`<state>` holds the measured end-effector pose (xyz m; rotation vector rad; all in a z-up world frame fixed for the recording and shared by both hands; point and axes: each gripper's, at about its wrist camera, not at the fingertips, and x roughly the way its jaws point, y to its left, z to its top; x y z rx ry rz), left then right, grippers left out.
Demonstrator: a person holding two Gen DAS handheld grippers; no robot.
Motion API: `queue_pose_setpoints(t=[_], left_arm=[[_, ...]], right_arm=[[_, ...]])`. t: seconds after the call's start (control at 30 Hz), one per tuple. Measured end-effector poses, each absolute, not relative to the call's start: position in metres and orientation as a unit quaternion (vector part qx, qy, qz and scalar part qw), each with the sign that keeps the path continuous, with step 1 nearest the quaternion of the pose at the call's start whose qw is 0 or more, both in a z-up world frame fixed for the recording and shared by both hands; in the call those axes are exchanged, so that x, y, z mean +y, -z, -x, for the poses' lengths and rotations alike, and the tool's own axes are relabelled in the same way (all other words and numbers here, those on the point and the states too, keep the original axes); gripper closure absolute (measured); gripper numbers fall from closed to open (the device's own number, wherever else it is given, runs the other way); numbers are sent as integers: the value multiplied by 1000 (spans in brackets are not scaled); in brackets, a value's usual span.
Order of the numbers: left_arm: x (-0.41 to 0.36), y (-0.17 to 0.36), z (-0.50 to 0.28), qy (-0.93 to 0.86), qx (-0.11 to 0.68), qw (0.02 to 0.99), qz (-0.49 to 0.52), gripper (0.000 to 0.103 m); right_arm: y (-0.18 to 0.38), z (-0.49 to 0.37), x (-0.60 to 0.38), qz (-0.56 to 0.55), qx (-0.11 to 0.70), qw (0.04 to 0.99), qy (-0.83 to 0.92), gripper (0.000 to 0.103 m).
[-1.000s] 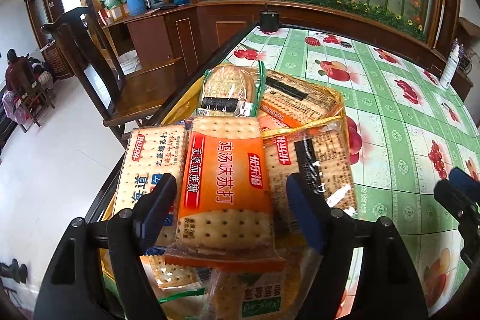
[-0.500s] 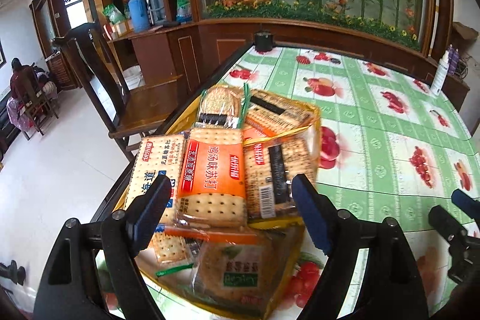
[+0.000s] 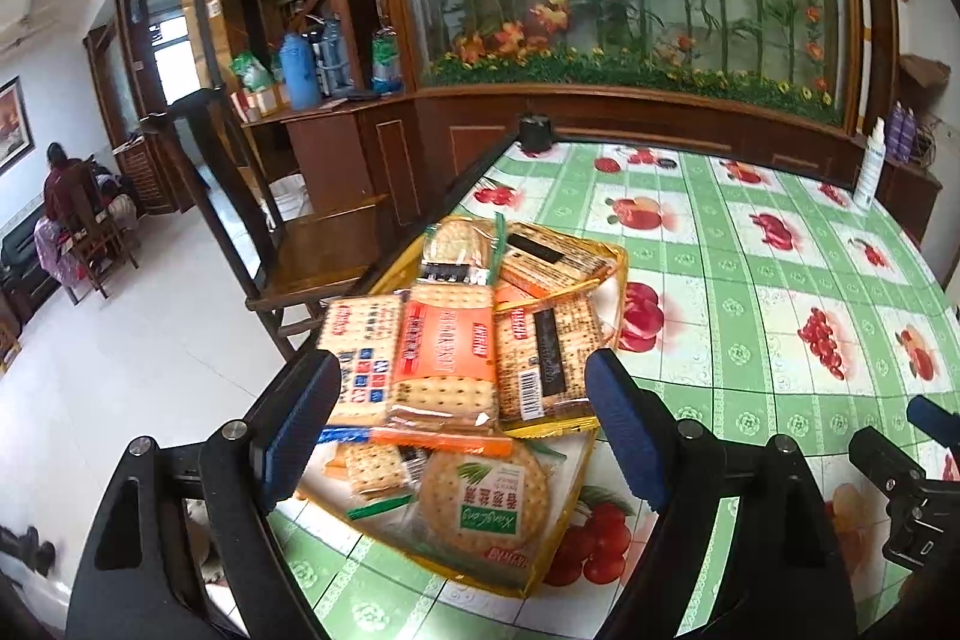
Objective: Organize snacks
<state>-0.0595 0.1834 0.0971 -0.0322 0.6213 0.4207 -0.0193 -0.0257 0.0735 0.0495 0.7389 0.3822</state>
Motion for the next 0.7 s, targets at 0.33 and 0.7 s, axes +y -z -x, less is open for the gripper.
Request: queue_pose_setpoints(t=[0.33, 0.7], left_arm=[[195, -92, 87, -214, 311, 925, 41, 19], [212, -90, 124, -246, 289, 922, 72, 19]], right_arm=[[-78, 41, -16, -21, 347, 914, -208, 0], [-72, 64, 7, 5, 339, 909, -243, 0]])
